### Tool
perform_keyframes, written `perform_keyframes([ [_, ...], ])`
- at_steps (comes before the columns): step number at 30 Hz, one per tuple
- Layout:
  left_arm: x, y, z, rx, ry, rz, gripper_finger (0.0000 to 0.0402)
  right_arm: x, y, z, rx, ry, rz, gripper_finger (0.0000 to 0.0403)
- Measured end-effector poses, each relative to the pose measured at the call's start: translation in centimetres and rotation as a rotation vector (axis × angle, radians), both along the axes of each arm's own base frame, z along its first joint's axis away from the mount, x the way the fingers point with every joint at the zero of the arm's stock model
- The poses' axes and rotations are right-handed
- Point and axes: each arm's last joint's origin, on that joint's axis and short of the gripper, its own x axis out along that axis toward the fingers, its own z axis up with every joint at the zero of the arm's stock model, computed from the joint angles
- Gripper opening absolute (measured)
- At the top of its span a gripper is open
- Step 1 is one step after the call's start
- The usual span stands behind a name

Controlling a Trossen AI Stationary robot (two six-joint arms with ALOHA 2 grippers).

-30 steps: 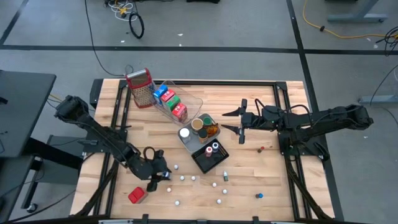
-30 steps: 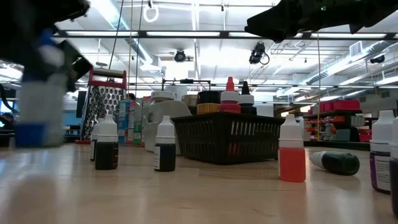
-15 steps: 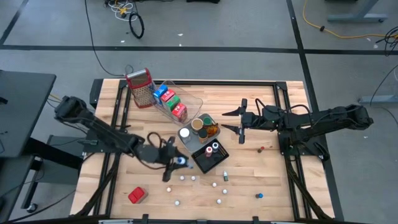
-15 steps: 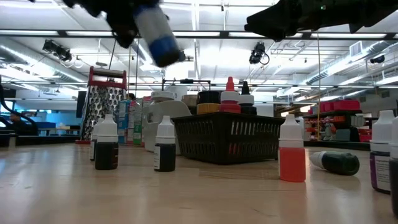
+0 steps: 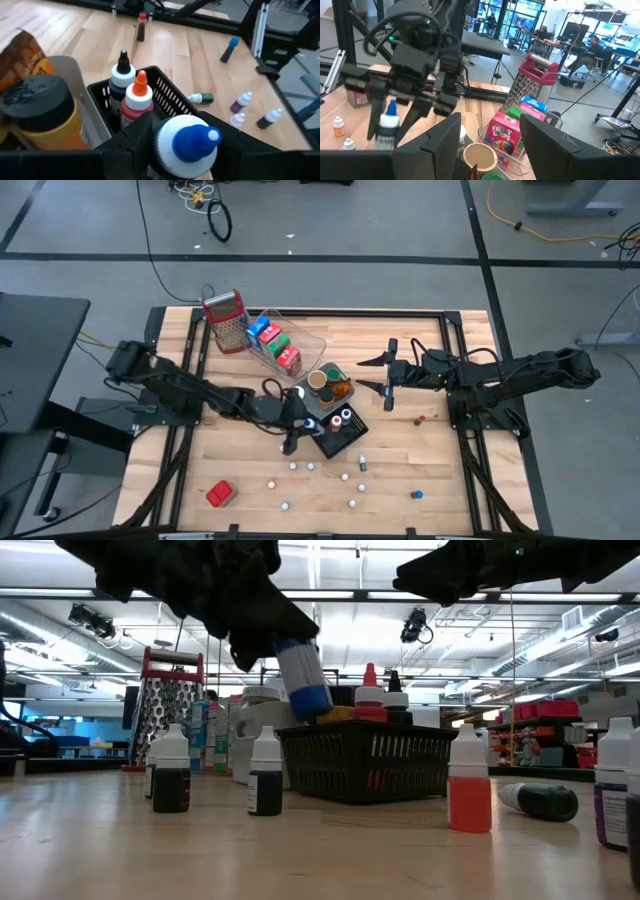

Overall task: Pick & Place Kitchen Items
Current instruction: Put the blue food coloring bottle into the black bin, then put the black small food coloring bottle into the black bin

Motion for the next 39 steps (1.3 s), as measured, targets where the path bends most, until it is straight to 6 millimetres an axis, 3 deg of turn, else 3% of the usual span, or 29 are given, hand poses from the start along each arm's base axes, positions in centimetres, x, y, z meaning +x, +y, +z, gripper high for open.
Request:
perform_keyframes([
  [6,1.3,0.4,-2.0,0.002,-0.005,0.049,0.0173,0.0,0.0,0.0,0.000,-0.002,0.000,0.0214],
  [11,2.1,0.3,-3.0,0.019,-0.031,0.049,0.0165,0.0,0.0,0.0,0.000,-0.004,0.001,0.0214],
  [24,2.1,-0.4,-3.0,0.043,-0.055,0.006,0.0187,0.0,0.0,0.0,0.000,-0.004,0.001,0.0214],
  [31,2.5,-1.0,-2.5,0.007,-0.072,-0.021,0.0164,0.0,0.0,0.0,0.000,-0.004,0.001,0.0214],
  [39,2.3,-1.0,-3.2,-0.045,0.066,0.020,0.0143,0.0,0.0,0.0,0.001,0.002,0.000,0.0214],
])
